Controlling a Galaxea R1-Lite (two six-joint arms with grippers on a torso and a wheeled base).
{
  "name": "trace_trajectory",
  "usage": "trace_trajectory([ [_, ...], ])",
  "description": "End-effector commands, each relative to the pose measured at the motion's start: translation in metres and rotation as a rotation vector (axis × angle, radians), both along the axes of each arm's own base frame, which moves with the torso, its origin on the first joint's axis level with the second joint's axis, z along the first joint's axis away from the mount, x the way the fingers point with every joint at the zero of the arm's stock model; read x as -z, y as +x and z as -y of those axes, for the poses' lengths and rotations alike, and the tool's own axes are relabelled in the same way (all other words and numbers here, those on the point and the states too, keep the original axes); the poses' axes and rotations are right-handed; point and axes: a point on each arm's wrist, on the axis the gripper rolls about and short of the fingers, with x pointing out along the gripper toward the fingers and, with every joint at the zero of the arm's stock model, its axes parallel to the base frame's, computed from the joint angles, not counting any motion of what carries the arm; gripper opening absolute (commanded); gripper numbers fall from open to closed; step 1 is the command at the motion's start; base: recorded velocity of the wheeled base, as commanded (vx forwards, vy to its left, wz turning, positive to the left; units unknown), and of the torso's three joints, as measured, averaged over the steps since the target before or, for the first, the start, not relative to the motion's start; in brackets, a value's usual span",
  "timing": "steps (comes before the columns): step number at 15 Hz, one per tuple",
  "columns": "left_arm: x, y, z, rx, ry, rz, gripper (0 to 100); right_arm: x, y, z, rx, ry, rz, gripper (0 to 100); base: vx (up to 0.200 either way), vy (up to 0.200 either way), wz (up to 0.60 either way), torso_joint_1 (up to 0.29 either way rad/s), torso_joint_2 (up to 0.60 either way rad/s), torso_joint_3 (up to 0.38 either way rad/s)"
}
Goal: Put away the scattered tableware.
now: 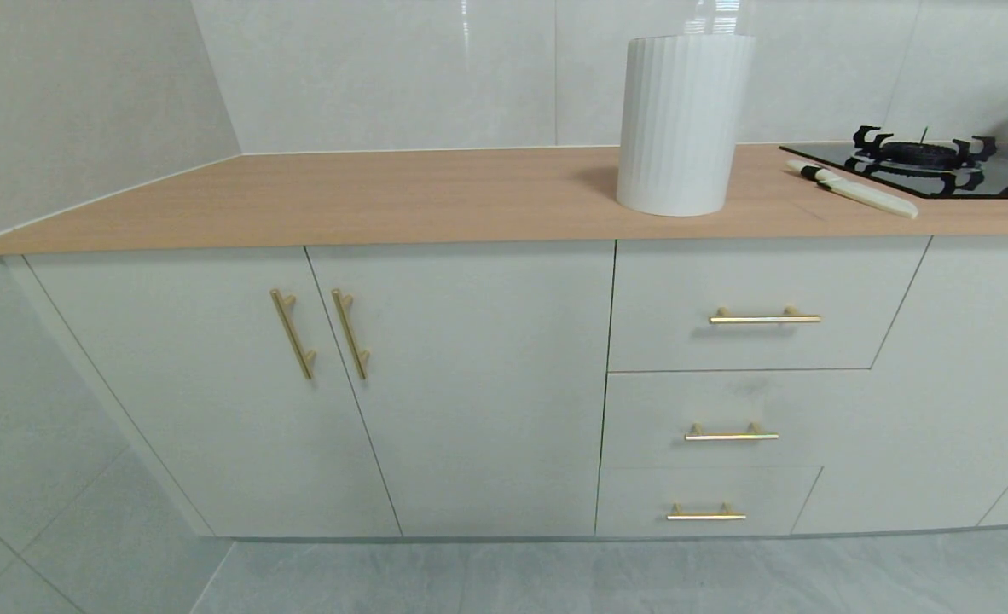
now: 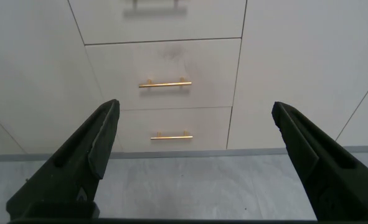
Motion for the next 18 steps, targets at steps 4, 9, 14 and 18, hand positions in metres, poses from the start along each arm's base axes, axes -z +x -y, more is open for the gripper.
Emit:
trace_trajectory([
  [4,0.0,0.0001,0.0,-0.001,0.0,-0.002,100,0.0,0.0001,0.0001,-0.001,0.001,-0.002,100,0.15,0.0,0.0,0.002,0.0,0.004],
  [9,0.0,0.0001,0.0,-0.001,0.0,-0.002,100,0.0,0.0001,0.0001,-0.001,0.001,-0.002,100,0.2,0.0,0.0,0.002,0.0,0.0],
  [14,0.0,0.0001,0.0,-0.001,-0.002,-0.001,100,0.0,0.0001,0.0,0.001,0.001,-0.002,100,0.16,0.0,0.0,0.001,0.0,0.005],
  [18,0.0,0.0001,0.0,-0.001,-0.002,-0.001,100,0.0,0.0001,0.0,-0.001,-0.001,-0.002,100,0.0,0.0,-0.3,0.006,0.0,-0.002],
])
